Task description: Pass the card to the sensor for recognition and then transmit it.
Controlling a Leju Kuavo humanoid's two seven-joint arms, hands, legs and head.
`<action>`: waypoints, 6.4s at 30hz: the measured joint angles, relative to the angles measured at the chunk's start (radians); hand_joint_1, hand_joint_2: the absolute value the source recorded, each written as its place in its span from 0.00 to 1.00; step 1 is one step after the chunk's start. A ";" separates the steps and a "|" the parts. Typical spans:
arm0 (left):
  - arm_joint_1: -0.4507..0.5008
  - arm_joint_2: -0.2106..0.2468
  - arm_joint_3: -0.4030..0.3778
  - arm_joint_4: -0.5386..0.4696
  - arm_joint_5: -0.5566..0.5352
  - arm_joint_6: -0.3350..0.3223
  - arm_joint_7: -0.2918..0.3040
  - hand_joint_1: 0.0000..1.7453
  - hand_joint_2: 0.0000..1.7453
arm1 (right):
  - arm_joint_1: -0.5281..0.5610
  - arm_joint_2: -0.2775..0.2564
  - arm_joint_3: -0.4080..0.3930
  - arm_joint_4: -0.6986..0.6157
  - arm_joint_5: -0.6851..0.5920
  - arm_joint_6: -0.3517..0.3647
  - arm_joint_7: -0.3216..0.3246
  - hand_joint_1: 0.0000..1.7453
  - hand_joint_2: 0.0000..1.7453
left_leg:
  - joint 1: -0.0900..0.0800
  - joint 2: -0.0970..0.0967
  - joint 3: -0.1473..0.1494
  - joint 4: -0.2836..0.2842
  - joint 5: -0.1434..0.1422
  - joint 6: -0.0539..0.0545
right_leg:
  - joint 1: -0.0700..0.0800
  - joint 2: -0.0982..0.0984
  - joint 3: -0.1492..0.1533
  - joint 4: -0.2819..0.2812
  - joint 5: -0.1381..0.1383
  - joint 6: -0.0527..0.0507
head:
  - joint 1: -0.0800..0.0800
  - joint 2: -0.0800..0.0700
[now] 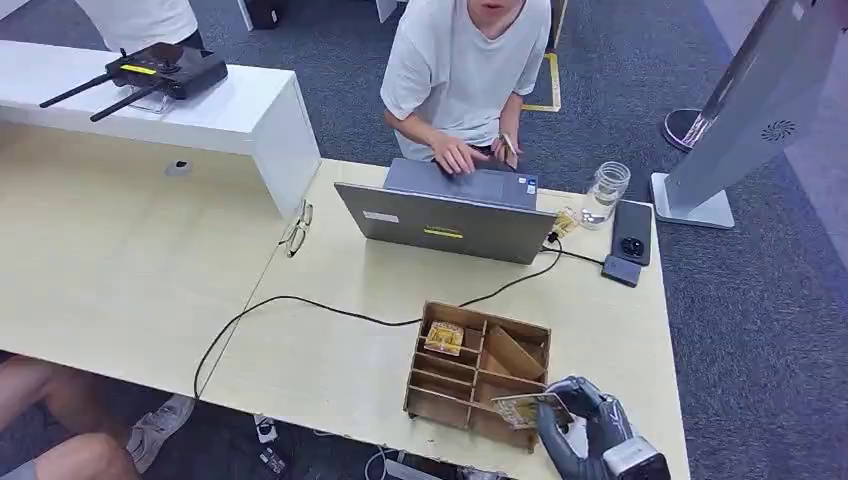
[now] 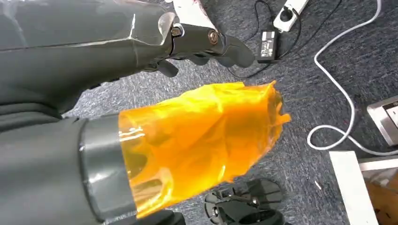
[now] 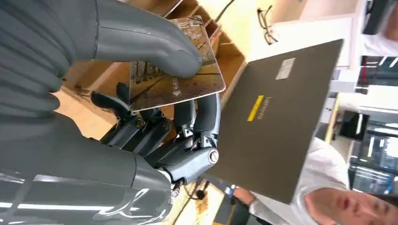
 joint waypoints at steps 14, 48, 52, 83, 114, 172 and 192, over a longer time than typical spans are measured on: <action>0.016 0.002 0.010 0.000 0.005 0.015 -0.038 0.00 0.00 | 0.035 -0.053 0.000 0.013 -0.039 -0.061 0.071 1.00 1.00 | 0.000 0.000 -0.001 0.000 0.000 0.000 | 0.000 0.000 -0.001 0.000 0.000 0.000 | 0.000 0.000; 0.017 0.002 0.015 0.000 0.008 0.024 -0.038 0.00 0.00 | 0.067 -0.074 -0.014 0.092 -0.005 -0.186 0.180 1.00 1.00 | 0.000 0.000 -0.001 0.000 0.000 0.000 | 0.000 0.000 -0.001 0.000 0.000 0.000 | 0.000 0.000; 0.017 0.002 0.017 0.000 0.009 0.024 -0.038 0.00 0.00 | 0.072 -0.077 -0.020 0.092 -0.010 -0.190 0.187 1.00 1.00 | 0.000 0.000 -0.001 0.000 0.000 0.000 | 0.000 0.000 -0.001 0.000 0.000 0.000 | 0.000 0.000; 0.018 0.000 0.025 0.000 -0.004 0.023 -0.035 0.00 0.00 | 0.060 -0.074 -0.059 0.117 0.063 -0.214 0.232 1.00 1.00 | 0.000 0.000 -0.001 0.000 0.000 0.000 | 0.000 0.000 -0.001 0.000 0.000 0.000 | 0.000 0.000; 0.013 -0.005 0.026 0.000 -0.004 0.021 0.001 0.00 0.00 | 0.039 -0.026 -0.128 0.193 0.219 -0.208 0.289 1.00 1.00 | 0.000 0.000 -0.001 0.000 0.000 0.000 | 0.000 0.000 -0.001 0.000 0.000 0.000 | 0.000 0.000; 0.012 -0.009 0.034 0.000 -0.001 0.022 0.001 0.00 0.00 | 0.019 0.026 -0.177 0.275 0.290 -0.203 0.309 1.00 1.00 | 0.000 0.000 -0.001 0.000 0.000 0.000 | 0.000 0.000 -0.001 0.000 0.000 0.000 | 0.000 0.000; 0.012 -0.009 0.035 0.000 -0.001 0.021 0.000 0.00 0.00 | 0.014 0.033 -0.193 0.253 0.301 -0.176 0.271 1.00 1.00 | 0.000 0.000 -0.001 0.000 0.000 0.000 | 0.000 0.000 -0.001 0.000 0.000 0.000 | 0.000 0.000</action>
